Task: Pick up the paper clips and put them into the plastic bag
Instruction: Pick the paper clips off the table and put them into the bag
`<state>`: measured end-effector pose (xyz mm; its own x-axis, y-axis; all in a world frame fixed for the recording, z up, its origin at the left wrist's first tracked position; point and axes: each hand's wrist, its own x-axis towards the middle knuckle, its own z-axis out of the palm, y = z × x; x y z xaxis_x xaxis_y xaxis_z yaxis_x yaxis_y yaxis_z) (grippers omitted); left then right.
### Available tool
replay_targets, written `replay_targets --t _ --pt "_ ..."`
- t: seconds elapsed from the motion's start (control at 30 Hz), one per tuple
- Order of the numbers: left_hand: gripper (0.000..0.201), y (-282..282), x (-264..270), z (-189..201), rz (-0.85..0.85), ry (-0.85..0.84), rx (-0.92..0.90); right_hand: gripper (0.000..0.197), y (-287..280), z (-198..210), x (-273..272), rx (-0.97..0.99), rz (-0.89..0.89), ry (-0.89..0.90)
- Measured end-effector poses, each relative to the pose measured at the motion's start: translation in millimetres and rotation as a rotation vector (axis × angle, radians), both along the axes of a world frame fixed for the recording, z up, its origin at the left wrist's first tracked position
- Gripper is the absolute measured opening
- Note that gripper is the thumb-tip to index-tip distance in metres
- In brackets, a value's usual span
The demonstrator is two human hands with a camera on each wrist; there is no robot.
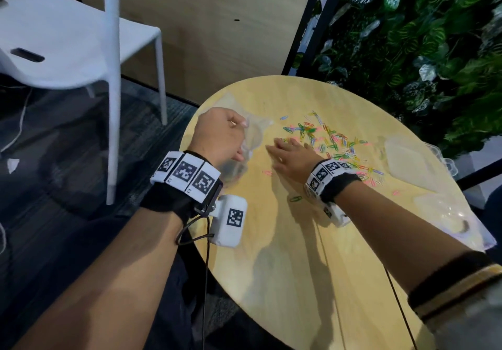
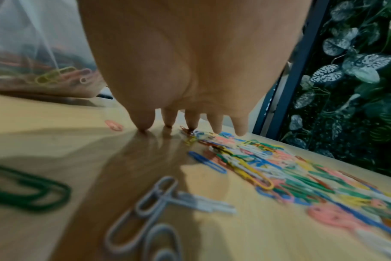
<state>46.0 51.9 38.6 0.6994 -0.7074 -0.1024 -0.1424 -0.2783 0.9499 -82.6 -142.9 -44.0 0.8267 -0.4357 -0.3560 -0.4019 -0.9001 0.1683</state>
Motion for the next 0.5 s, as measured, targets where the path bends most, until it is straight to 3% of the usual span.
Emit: replay_targets --t 0.17,0.33,0.43,0.5 --pt "0.024 -2.2 -4.8 1.6 -0.046 -0.006 0.043 0.043 -7.0 0.0 -26.9 -0.005 -0.041 -0.156" --pt "0.023 -5.7 -14.6 3.9 -0.107 -0.016 0.061 0.023 -5.9 8.7 -51.8 -0.069 -0.23 -0.202" --pt "0.022 -7.0 -20.9 3.4 -0.159 0.001 0.061 0.021 -13.1 19.0 -66.7 0.058 -0.415 -0.336" --pt "0.021 -8.0 -26.0 2.2 -0.194 0.026 0.067 0.016 -17.0 25.9 -78.7 0.259 -0.659 -0.538"
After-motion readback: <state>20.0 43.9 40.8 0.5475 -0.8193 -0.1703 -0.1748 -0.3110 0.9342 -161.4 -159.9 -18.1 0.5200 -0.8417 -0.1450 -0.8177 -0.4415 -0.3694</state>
